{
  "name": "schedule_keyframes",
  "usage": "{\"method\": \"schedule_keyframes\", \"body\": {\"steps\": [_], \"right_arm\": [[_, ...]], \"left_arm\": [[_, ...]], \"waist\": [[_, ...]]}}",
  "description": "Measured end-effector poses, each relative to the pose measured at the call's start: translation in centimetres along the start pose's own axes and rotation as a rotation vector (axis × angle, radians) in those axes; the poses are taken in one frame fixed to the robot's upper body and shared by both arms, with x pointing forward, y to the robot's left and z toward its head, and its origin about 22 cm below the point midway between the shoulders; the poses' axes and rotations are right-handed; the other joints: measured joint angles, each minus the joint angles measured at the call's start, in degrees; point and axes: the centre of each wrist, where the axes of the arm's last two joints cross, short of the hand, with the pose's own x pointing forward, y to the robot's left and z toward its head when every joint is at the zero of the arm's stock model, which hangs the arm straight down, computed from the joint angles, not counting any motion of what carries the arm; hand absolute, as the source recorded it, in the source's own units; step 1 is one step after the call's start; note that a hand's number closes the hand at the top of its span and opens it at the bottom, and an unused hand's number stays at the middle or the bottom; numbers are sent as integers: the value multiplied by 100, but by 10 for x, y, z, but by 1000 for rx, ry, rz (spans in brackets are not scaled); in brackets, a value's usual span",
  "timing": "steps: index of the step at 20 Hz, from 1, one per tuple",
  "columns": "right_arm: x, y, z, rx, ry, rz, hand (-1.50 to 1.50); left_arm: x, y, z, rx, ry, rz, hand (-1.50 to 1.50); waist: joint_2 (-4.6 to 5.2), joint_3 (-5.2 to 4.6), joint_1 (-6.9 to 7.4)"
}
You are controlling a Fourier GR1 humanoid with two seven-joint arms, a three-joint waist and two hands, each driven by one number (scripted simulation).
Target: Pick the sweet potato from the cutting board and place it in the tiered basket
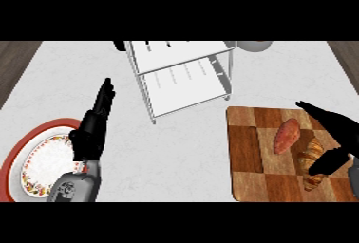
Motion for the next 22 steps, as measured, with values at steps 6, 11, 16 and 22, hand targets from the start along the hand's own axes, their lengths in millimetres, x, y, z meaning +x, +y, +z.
{"method": "schedule_keyframes", "body": {"steps": [6,11,16,22], "right_arm": [[2,16,-9,4,2,-10,-150],[-1,22,-17,14,0,-15,-150],[2,28,-22,17,-7,-35,-150],[-6,49,-28,-13,-9,-80,150]], "left_arm": [[-1,1,3,-2,-3,6,0],[-2,5,3,2,2,3,0],[-1,2,6,-1,-1,-1,0],[-2,7,11,3,3,2,0]], "waist": [[-1,0,-3],[-1,1,1],[-2,-1,-1],[-1,1,1]]}}
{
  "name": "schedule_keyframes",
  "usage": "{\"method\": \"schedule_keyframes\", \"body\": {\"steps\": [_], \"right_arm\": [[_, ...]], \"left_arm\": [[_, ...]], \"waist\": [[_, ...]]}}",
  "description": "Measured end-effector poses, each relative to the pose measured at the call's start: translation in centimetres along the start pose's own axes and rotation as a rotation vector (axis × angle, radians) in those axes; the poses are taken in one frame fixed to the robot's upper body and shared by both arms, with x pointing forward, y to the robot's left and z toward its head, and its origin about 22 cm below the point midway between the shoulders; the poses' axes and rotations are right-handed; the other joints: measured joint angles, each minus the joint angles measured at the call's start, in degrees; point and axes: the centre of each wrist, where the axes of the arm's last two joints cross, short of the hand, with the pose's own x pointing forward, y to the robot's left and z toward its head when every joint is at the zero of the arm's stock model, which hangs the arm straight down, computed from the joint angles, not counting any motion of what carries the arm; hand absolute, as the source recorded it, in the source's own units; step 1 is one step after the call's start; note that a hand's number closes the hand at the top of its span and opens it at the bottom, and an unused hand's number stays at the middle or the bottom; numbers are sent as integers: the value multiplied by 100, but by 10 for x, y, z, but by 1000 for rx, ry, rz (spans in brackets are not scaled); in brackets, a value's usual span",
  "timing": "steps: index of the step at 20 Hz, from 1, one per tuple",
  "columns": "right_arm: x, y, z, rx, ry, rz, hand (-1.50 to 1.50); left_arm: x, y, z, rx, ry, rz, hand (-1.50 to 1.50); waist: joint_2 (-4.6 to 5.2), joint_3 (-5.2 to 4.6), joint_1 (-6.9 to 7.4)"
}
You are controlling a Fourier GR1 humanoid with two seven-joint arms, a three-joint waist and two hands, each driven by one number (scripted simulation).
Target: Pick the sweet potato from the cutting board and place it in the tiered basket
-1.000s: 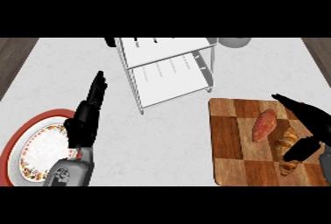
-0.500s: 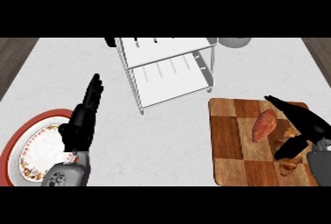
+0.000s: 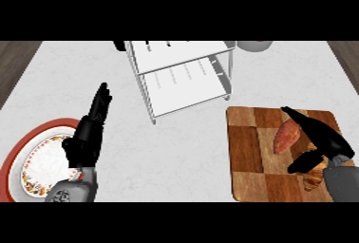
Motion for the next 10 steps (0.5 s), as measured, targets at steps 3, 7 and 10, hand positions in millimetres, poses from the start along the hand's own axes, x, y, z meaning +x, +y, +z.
{"method": "schedule_keyframes", "body": {"steps": [3,7,10], "right_arm": [[4,9,-3,-43,-4,-5,150],[6,14,-6,-123,-27,68,150],[33,23,-15,-148,-50,182,150]], "left_arm": [[-3,-2,-1,-6,-1,1,0],[3,-1,-8,-3,-10,-1,0],[2,-4,-8,-10,-6,1,0]], "waist": [[-1,-2,-4],[-1,0,0],[-16,-33,15]]}}
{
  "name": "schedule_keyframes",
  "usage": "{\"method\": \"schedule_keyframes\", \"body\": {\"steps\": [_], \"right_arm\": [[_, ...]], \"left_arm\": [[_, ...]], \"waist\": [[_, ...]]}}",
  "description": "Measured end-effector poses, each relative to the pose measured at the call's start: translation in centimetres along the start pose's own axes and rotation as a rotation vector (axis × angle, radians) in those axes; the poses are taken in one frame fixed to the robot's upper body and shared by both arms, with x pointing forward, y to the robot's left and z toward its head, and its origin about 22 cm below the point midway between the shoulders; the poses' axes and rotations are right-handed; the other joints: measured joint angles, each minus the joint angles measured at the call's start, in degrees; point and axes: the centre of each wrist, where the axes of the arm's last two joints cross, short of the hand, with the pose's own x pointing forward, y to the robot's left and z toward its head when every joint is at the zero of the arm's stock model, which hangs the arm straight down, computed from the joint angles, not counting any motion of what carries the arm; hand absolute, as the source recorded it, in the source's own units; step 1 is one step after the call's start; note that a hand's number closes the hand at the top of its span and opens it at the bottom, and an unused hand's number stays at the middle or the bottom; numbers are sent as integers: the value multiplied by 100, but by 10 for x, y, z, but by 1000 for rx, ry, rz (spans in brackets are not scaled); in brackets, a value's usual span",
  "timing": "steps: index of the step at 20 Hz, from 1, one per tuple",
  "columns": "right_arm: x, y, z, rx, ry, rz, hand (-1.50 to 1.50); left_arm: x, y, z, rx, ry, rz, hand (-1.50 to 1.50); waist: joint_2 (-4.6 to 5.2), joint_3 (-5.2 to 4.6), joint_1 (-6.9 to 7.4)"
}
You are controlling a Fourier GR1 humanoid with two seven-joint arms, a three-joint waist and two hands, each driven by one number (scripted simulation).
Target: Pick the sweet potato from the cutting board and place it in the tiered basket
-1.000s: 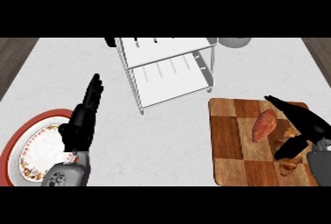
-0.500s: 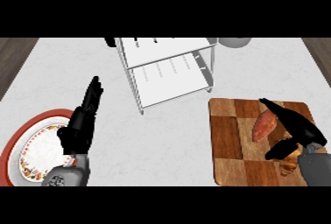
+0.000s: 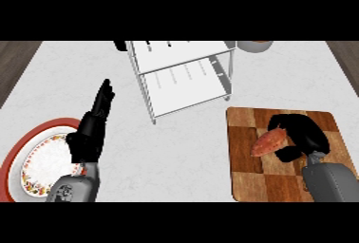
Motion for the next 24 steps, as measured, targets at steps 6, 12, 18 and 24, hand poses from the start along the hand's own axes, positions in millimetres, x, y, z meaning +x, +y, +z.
{"method": "schedule_keyframes", "body": {"steps": [6,12,18,24], "right_arm": [[129,32,-8,96,-91,328,150],[223,50,13,80,-76,455,150],[282,32,39,-53,-47,447,150],[322,-28,60,-227,-125,358,150]], "left_arm": [[3,-6,-3,-47,-13,-1,0],[2,-13,-7,-58,-15,3,0],[-1,-9,-6,-45,-6,1,0],[-3,-7,-6,-30,0,-4,0]], "waist": [[-8,-51,303],[32,11,352],[25,26,284],[-2,25,193]]}}
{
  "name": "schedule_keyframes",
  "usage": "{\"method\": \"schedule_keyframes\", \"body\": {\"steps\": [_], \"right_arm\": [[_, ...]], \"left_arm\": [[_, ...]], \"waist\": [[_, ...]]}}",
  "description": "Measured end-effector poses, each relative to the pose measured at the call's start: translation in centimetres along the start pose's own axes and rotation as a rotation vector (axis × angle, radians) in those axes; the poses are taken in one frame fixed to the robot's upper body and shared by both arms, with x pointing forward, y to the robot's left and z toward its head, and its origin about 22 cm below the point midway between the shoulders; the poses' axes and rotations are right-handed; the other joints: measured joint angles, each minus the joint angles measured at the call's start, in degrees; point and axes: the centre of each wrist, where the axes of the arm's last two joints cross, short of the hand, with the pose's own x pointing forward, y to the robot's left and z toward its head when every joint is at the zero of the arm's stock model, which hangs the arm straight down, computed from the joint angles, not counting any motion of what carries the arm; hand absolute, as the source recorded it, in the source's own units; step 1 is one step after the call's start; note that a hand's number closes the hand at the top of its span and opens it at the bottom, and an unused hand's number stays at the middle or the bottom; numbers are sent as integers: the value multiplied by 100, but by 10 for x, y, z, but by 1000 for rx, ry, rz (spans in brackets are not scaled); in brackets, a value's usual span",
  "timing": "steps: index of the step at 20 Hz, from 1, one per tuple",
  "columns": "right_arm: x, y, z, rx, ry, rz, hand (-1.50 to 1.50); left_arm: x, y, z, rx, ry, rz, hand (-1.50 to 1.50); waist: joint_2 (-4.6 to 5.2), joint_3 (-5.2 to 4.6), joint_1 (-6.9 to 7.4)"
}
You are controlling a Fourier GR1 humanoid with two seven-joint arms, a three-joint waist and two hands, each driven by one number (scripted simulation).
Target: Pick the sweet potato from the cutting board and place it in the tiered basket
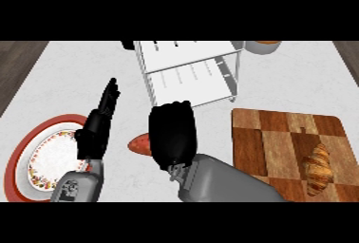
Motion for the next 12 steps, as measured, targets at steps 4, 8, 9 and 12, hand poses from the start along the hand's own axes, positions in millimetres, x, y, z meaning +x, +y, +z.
{"method": "schedule_keyframes", "body": {"steps": [4,8,9,12], "right_arm": [[2,-48,3,-94,-21,-77,150],[0,-93,6,-158,-37,-140,150],[0,-101,3,-164,-33,-148,150],[-3,-129,-2,-181,-25,-191,150]], "left_arm": [[0,1,2,12,4,-1,0],[-4,1,7,17,12,0,0],[-3,-1,8,18,11,2,0],[-2,2,7,19,7,0,0]], "waist": [[-19,-1,-63],[-38,-3,-111],[-39,-3,-119],[-32,-3,-128]]}}
